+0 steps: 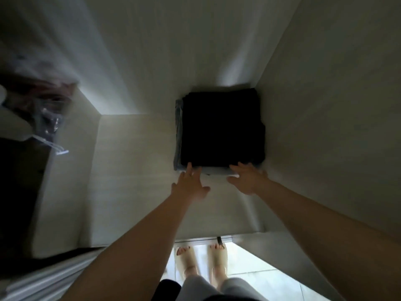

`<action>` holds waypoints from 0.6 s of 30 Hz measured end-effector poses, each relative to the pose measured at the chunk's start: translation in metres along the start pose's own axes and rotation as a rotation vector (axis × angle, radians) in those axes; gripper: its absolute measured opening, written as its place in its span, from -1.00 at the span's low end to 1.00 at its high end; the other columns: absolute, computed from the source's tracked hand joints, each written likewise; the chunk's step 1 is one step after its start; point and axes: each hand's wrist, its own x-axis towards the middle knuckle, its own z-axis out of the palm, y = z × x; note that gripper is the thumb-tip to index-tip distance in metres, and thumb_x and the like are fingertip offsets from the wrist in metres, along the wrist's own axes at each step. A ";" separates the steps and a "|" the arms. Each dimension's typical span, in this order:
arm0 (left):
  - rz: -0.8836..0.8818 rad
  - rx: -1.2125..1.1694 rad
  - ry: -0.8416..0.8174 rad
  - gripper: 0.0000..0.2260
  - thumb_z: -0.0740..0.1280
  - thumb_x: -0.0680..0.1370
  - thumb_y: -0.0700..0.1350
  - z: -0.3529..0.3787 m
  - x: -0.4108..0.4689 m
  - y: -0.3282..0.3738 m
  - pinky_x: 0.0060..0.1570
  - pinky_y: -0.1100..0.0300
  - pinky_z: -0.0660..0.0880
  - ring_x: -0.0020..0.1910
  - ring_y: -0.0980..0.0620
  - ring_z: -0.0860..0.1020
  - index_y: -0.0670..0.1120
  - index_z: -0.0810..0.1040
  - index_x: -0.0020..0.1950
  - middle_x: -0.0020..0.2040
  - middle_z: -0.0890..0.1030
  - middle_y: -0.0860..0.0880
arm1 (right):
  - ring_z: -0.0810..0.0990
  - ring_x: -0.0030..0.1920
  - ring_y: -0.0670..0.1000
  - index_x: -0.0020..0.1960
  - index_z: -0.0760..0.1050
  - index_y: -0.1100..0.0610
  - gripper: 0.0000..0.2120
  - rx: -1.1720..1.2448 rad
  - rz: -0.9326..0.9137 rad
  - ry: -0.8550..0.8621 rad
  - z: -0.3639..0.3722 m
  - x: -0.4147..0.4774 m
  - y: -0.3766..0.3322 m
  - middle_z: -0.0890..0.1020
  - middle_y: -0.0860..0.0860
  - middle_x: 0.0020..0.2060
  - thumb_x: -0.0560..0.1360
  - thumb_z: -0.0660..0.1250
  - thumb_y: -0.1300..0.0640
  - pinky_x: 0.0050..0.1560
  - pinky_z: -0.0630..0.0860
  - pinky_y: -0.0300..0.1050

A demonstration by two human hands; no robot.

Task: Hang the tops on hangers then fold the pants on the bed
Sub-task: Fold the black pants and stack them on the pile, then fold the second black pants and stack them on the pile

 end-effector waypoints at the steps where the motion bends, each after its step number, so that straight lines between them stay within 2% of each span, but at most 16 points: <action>1: -0.007 -0.015 -0.028 -0.26 0.22 0.61 0.27 0.006 -0.013 -0.004 0.54 -0.27 0.06 0.65 -0.12 -0.12 0.15 -0.10 0.66 0.67 -0.20 0.05 | -0.14 0.63 0.11 0.63 0.00 -0.18 -0.38 0.017 -0.018 0.028 0.009 -0.015 0.001 -0.07 -0.09 0.64 0.64 0.07 -0.29 0.54 -0.15 0.34; 3: 0.009 -0.025 0.032 -0.30 0.17 0.62 0.30 0.014 -0.041 -0.009 0.54 -0.26 0.02 0.64 -0.13 -0.13 0.14 -0.08 0.66 0.68 -0.15 0.02 | -0.16 0.63 0.12 0.63 0.00 -0.17 -0.38 0.028 -0.080 0.121 0.025 -0.045 0.003 -0.08 -0.09 0.64 0.64 0.08 -0.28 0.52 -0.14 0.35; 6: 0.051 -0.104 0.271 -0.35 0.12 0.63 0.30 0.020 -0.084 -0.014 0.55 -0.21 0.02 0.64 -0.13 -0.11 0.13 -0.01 0.66 0.68 -0.10 0.02 | -0.20 0.62 0.12 0.63 -0.01 -0.18 -0.38 -0.018 -0.164 0.285 0.045 -0.086 0.004 -0.12 -0.09 0.64 0.64 0.08 -0.27 0.53 -0.14 0.32; 9: 0.048 -0.243 0.391 -0.34 0.15 0.63 0.29 0.024 -0.129 -0.023 0.56 -0.17 0.02 0.64 -0.12 -0.09 0.13 0.00 0.66 0.68 -0.06 0.00 | -0.23 0.62 0.13 0.62 -0.02 -0.18 -0.38 -0.024 -0.241 0.346 0.056 -0.118 -0.002 -0.15 -0.08 0.64 0.63 0.08 -0.27 0.54 -0.14 0.29; 14: -0.021 -0.392 0.531 -0.34 0.20 0.62 0.28 0.044 -0.196 -0.034 0.55 -0.14 0.05 0.64 -0.12 -0.04 0.13 0.05 0.65 0.67 0.01 0.00 | -0.15 0.63 0.09 0.63 -0.03 -0.19 -0.36 0.061 -0.395 0.375 0.065 -0.160 -0.009 -0.08 -0.09 0.64 0.63 0.11 -0.26 0.56 -0.09 0.19; 18: -0.096 -0.423 0.616 -0.38 0.22 0.63 0.24 0.068 -0.245 -0.031 0.56 -0.14 0.08 0.63 -0.10 -0.01 0.13 0.13 0.64 0.67 0.05 0.01 | -0.10 0.63 0.05 0.62 0.02 -0.20 -0.40 0.113 -0.564 0.287 0.078 -0.190 -0.012 0.00 -0.11 0.64 0.64 0.13 -0.21 0.57 -0.05 0.14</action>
